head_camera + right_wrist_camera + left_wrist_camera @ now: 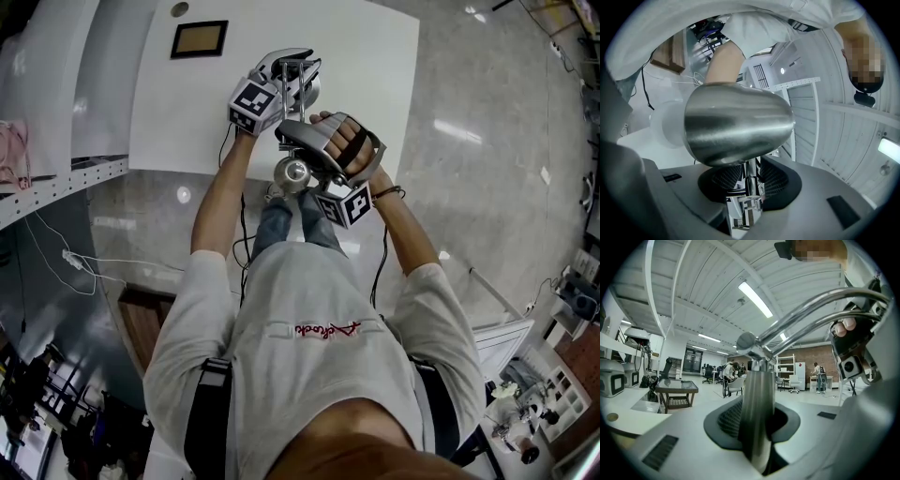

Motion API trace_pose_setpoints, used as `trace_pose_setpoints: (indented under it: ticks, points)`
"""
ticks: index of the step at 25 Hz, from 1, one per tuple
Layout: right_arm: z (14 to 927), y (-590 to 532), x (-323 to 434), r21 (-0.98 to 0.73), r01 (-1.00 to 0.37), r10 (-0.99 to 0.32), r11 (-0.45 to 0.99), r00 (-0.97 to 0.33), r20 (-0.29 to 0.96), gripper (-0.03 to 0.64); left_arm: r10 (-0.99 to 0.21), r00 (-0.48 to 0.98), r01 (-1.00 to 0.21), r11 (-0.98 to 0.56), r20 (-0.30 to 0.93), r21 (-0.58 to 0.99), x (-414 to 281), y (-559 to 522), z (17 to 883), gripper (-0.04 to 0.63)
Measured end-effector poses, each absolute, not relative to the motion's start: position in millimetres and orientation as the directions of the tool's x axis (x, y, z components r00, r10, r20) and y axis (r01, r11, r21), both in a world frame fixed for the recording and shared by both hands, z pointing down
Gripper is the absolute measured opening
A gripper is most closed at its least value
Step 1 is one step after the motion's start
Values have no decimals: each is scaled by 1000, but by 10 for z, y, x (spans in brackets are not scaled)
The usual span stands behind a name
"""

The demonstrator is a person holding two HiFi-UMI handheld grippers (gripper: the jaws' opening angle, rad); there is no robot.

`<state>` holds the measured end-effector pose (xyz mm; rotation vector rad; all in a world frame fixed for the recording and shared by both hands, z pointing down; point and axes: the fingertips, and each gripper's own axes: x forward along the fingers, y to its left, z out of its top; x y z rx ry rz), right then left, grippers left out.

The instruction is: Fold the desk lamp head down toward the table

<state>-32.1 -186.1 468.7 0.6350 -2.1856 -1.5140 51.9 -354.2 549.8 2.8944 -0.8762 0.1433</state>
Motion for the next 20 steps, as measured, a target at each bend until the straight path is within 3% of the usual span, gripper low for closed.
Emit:
trace_pose_setpoints:
  ticks: [20]
  points:
    - [4815,-1832,-314,941,-145,-589,305,-805,67,138,-556,821,-569,-817,130,92,495,-3546,5505,121]
